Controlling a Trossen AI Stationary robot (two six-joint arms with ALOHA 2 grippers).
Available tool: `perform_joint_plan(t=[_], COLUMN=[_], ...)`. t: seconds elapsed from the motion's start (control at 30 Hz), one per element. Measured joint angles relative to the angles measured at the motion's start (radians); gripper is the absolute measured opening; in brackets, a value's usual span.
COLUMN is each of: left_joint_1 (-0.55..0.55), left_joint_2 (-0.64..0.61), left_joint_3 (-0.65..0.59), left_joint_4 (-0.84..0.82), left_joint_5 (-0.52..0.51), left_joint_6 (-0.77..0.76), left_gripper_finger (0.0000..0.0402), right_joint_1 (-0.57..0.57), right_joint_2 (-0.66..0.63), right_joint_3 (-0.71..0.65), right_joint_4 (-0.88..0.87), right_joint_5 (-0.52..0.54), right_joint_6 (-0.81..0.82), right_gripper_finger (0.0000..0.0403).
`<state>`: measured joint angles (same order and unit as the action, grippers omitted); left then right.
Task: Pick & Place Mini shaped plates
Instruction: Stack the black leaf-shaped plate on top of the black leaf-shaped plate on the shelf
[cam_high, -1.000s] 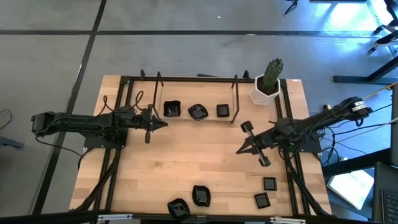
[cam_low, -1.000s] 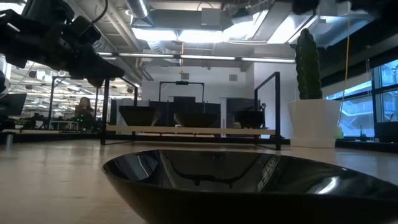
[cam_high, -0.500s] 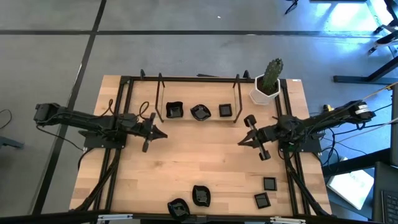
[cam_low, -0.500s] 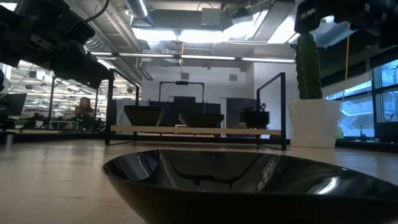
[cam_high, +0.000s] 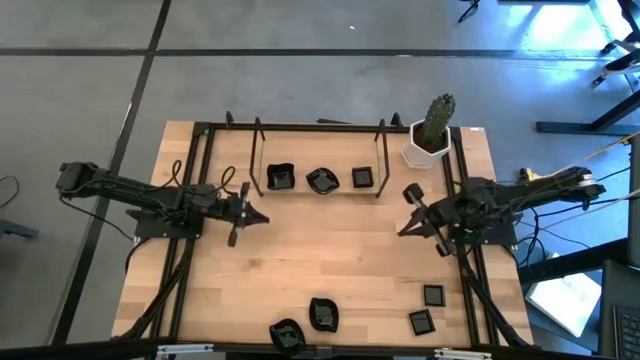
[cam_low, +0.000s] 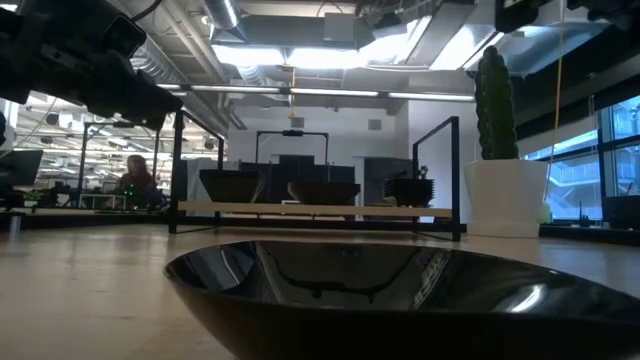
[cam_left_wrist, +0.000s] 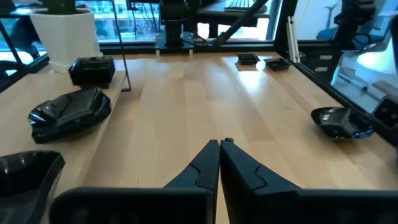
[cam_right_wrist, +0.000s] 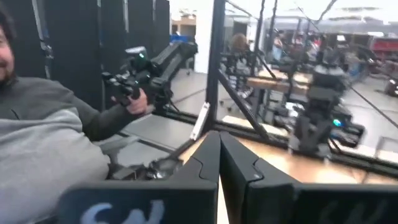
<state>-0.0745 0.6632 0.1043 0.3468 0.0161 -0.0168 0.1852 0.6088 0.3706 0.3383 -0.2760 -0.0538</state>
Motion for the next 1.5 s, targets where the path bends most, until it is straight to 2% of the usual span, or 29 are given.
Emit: perform_joint_plan(t=[0.1, 0.33, 0.53, 0.8, 1.0, 1.13, 1.5], left_joint_1=[-0.021, -0.147, -0.289, -0.443, -0.548, -0.627, -0.782], left_joint_2=[0.0, 0.009, 0.089, 0.352, 0.578, 0.711, 0.969], left_joint_3=[0.0, 0.012, 0.088, 0.292, 0.484, 0.594, 0.79], left_joint_4=[-0.005, -0.019, -0.031, -0.141, -0.294, -0.329, -0.328], left_joint_5=[-0.013, -0.116, -0.17, -0.3, -0.308, -0.261, -0.261], left_joint_6=[-0.042, -0.104, -0.175, -0.246, -0.377, -0.46, -0.475], left_gripper_finger=[0.0004, 0.0003, 0.0002, 0.0005, 0.0026, 0.0054, 0.0153], right_joint_1=[0.0, 0.0, 0.0, 0.0, 0.0, 0.0, 0.0], right_joint_2=[-0.069, -0.122, -0.121, -0.121, -0.121, -0.121, -0.121], right_joint_3=[-0.012, -0.143, -0.177, -0.177, -0.177, -0.177, -0.177], right_joint_4=[-0.059, 0.061, 0.071, 0.069, 0.069, 0.068, 0.053], right_joint_5=[0.005, 0.01, 0.148, 0.152, 0.15, 0.142, 0.142], right_joint_6=[-0.017, -0.024, -0.027, -0.028, -0.026, -0.026, -0.024], right_gripper_finger=[0.0005, 0.0005, 0.0005, 0.001, 0.0016, 0.0013, 0.0016])
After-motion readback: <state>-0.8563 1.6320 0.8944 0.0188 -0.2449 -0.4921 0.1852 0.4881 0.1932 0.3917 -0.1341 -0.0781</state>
